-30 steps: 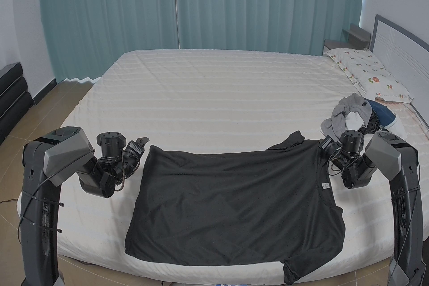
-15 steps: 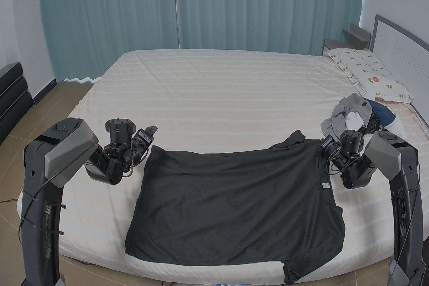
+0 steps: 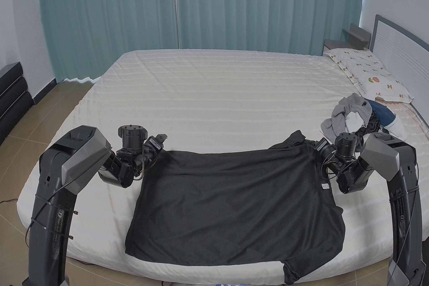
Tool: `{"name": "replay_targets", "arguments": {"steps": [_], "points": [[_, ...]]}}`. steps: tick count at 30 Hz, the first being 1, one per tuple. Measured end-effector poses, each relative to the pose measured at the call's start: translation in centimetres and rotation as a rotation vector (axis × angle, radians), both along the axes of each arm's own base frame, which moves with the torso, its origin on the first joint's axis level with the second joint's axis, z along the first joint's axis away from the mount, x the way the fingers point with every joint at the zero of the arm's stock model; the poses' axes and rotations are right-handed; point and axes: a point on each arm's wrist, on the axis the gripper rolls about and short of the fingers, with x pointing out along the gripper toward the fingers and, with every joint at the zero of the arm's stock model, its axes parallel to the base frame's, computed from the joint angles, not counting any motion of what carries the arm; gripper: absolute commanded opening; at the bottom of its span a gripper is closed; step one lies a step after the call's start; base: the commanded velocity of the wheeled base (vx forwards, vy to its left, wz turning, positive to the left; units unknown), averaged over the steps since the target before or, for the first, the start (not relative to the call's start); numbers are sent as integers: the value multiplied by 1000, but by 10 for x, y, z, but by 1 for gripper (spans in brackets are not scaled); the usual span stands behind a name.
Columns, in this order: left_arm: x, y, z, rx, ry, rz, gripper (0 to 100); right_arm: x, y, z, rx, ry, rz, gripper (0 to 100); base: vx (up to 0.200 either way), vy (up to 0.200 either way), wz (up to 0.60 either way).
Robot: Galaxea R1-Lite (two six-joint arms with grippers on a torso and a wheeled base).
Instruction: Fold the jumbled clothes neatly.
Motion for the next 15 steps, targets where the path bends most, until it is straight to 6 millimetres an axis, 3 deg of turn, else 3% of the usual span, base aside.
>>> {"name": "replay_targets", "arguments": {"steps": [1,2,15], "points": [[0,0,-1,2,1,1,100,0,1,0,0,1,2,0,0,0,0],[0,0,-3,5,3,1,0,-1,2,0,-1,2,4,0,0,0,0],[7,2,-12,37,0,32,0,0,-1,3,-2,-6,-3,0,0,0,0]]}}
